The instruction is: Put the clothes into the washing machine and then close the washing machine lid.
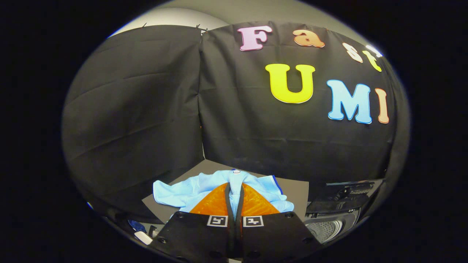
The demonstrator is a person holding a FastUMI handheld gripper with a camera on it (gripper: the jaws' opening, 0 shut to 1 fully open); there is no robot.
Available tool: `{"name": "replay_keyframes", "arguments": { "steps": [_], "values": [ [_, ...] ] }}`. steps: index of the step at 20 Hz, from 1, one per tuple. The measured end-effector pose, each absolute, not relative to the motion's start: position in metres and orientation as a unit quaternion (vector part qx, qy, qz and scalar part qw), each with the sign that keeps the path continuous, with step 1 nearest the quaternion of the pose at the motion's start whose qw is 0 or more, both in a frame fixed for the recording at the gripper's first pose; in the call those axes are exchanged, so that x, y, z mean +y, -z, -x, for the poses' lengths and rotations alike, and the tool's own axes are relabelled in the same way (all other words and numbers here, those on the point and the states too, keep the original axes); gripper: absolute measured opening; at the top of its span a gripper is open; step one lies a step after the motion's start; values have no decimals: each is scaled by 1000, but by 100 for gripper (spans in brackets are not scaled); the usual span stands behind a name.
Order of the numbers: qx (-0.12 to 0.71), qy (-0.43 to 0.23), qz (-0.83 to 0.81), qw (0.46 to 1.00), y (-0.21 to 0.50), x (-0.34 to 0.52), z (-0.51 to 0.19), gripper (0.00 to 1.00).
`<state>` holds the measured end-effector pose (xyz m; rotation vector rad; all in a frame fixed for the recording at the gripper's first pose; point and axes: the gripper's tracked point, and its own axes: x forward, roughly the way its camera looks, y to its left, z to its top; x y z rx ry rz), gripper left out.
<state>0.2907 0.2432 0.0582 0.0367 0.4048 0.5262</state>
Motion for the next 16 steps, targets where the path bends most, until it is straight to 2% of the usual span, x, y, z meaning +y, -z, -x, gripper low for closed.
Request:
{"name": "replay_keyframes", "arguments": {
  "steps": [5,16],
  "values": [
    [196,-245,-40,949,-66,199,-316,1],
    [159,-153,-63,973,-75,29,-373,1]
  ]
}}
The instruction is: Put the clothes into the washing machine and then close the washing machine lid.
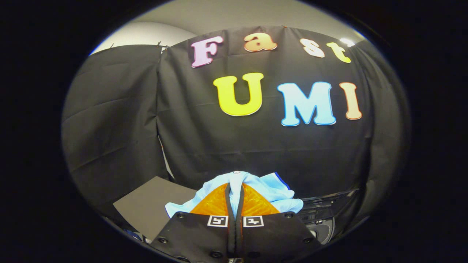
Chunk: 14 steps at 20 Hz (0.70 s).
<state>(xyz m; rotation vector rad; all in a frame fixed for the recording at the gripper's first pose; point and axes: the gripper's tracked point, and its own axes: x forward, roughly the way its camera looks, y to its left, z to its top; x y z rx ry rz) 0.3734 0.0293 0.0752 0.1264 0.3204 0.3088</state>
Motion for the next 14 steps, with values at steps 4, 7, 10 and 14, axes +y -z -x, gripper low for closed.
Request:
{"name": "replay_keyframes", "arguments": {
  "steps": [4,7,10,14],
  "values": [
    [159,-122,-66,978,-67,-28,-377,1],
    [157,-107,-69,979,-62,-63,-374,1],
    [156,-96,-73,980,-54,-92,-371,1],
    [165,-96,-70,979,-34,-110,-364,1]
  ]
}}
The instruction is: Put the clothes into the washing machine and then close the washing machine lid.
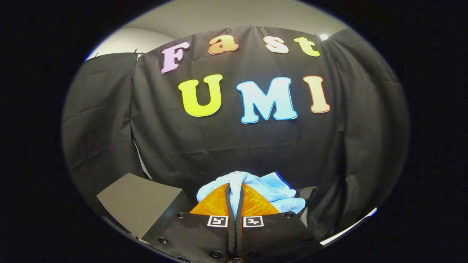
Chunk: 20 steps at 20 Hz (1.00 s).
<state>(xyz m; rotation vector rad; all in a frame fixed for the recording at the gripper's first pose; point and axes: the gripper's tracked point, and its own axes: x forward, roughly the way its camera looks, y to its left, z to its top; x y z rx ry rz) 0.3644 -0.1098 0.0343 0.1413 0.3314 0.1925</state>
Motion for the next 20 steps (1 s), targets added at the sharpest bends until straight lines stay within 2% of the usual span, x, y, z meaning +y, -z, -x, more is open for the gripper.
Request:
{"name": "replay_keyframes", "arguments": {
  "steps": [12,20],
  "values": [
    [236,-122,-39,963,90,-105,-360,1],
    [294,-96,-24,951,182,-106,-363,1]
  ]
}}
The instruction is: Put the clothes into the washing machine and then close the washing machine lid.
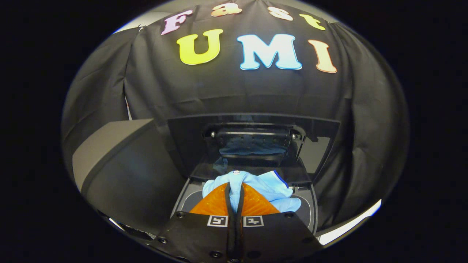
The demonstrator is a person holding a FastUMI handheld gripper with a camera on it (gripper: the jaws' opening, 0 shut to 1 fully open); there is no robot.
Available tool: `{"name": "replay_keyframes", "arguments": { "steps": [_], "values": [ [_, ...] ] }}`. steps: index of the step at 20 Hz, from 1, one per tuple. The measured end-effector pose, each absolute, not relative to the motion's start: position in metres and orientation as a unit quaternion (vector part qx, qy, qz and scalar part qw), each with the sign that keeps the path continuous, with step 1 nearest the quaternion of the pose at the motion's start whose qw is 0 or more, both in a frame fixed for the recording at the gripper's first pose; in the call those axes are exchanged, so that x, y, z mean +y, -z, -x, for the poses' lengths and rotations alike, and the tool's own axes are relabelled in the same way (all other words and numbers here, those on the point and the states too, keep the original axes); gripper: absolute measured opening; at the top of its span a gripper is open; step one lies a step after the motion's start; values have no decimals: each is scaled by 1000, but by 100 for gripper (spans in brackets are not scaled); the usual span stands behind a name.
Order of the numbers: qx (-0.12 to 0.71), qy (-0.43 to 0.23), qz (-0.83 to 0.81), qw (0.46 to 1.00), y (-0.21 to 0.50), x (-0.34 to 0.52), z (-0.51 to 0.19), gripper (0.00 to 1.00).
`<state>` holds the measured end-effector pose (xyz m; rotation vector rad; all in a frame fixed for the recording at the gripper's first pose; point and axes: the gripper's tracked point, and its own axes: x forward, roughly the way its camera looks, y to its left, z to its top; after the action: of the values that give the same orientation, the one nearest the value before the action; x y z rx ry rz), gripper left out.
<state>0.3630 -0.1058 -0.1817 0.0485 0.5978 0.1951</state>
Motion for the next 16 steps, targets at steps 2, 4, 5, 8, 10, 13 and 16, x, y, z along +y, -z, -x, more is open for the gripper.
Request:
{"name": "replay_keyframes", "arguments": {
  "steps": [2,4,5,8,10,13,16],
  "values": [
    [305,-87,-20,948,205,-108,-368,1],
    [323,-83,-27,942,228,-108,-371,1],
    [331,-78,-23,940,237,-108,-372,1],
    [359,-75,-1,930,270,-106,-370,1],
    [384,-73,-2,920,294,-108,-368,1],
    [412,-64,-2,909,317,-115,-367,1],
    [424,-68,3,903,320,-115,-368,2]
  ]
}}
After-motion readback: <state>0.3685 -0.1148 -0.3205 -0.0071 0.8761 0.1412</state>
